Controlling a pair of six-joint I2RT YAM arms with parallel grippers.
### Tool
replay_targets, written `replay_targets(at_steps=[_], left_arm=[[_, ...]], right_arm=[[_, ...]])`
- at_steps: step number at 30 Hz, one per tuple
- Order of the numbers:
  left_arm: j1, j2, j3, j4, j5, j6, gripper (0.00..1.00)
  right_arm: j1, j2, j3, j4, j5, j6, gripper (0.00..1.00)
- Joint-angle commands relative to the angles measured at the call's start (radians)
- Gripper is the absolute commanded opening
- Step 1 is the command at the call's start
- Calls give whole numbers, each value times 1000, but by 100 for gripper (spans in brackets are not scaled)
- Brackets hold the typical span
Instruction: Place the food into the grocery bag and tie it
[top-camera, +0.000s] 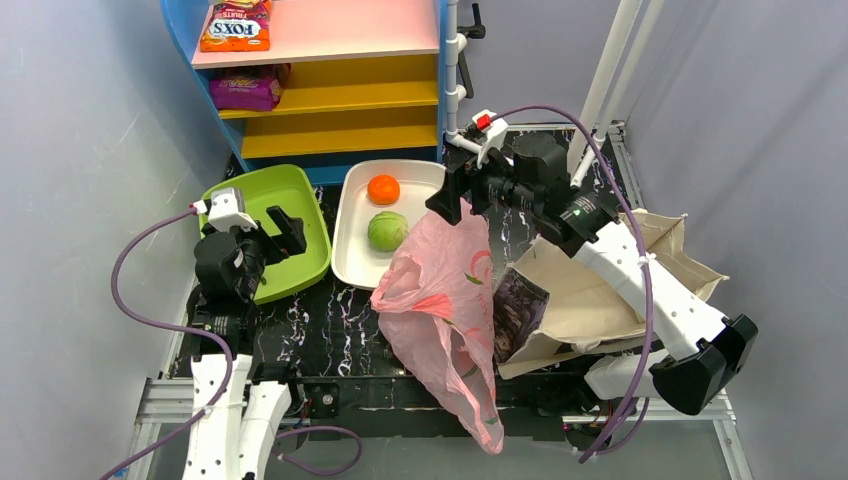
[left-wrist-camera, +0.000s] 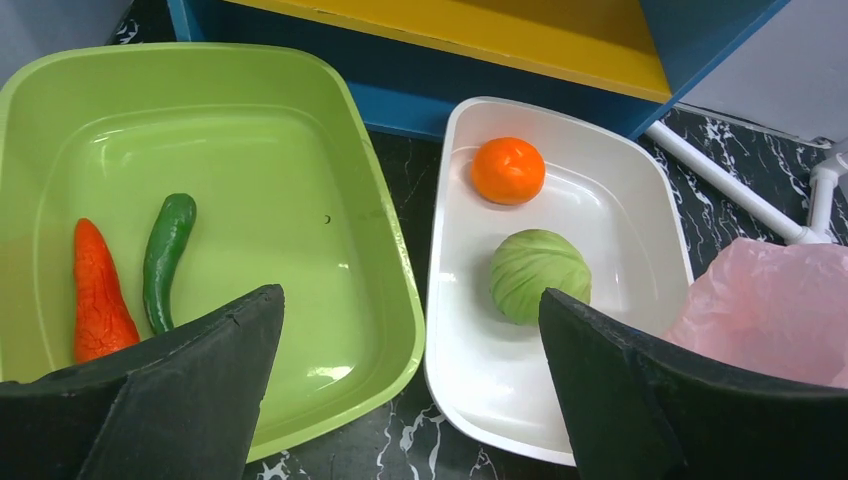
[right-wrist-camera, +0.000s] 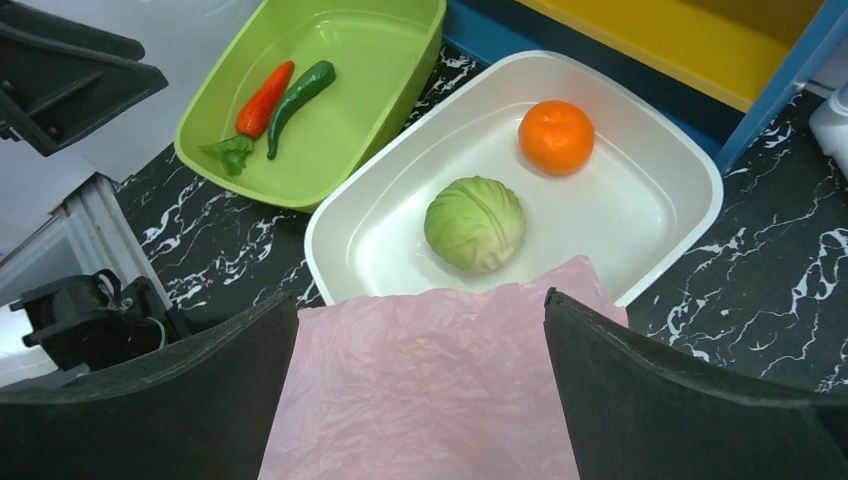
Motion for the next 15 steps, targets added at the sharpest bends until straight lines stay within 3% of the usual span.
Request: replay_targets(at_steps=[1, 9, 11, 15], left_arm=[[7, 8, 25, -22, -72, -13, 100], [6, 37, 88, -91, -160, -117, 100], [6, 32, 84, -86, -116, -109, 100], [-12, 10, 84, -89, 111, -36, 99]], right_arm=[[15, 18, 99, -33, 49, -29, 100], [53, 1, 105, -67, 72, -26, 100], [74, -13, 94, -78, 87, -29, 100], [140, -42, 72, -105, 129, -33, 100]])
